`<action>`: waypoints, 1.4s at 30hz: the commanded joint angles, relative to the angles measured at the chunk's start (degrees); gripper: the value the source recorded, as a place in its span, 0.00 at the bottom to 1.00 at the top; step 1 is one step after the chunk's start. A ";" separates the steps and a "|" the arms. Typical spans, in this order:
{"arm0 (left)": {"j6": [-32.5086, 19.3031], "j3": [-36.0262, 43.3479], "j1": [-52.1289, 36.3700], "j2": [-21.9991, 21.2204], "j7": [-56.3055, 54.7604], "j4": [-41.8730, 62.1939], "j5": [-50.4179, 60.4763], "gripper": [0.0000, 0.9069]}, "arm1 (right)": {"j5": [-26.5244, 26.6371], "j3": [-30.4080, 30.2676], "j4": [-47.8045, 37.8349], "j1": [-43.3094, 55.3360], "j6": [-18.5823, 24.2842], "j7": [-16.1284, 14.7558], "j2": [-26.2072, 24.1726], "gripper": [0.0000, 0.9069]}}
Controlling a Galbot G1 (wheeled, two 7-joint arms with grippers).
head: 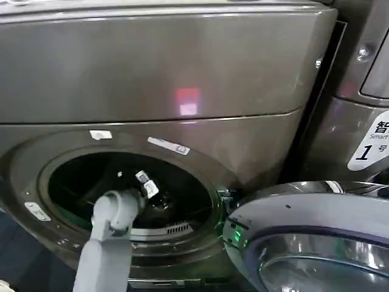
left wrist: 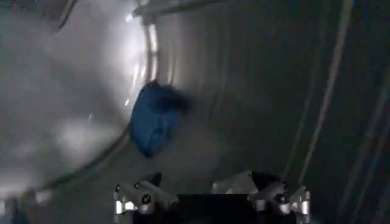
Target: Grasp the clothes from the dryer.
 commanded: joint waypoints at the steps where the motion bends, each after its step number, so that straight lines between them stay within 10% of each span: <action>1: -10.30 0.65 -1.74 1.41 2.41 3.64 -1.08 1.00 | -0.32 -0.06 -0.31 0.00 0.03 0.03 0.02 1.00; 29: -6.18 0.77 -0.13 3.53 2.33 16.83 -3.86 1.00 | -0.78 -1.48 0.50 0.65 0.11 0.10 0.30 1.00; 30: -6.23 0.78 -0.31 3.51 2.32 17.46 -3.83 0.44 | -0.77 -1.50 0.55 0.64 0.10 0.09 0.28 1.00; 31: -6.36 0.77 -0.55 3.45 2.32 18.31 -3.96 0.13 | -0.77 -1.51 0.55 0.67 0.09 0.10 0.22 1.00; 33: -6.46 0.78 -0.88 3.38 2.33 19.53 -4.51 0.00 | -0.76 -1.52 0.53 0.68 0.08 0.09 0.18 1.00; 42: -4.03 1.10 -1.88 2.55 2.27 21.52 -6.12 0.00 | -0.73 -1.75 0.42 0.73 0.09 0.09 0.11 1.00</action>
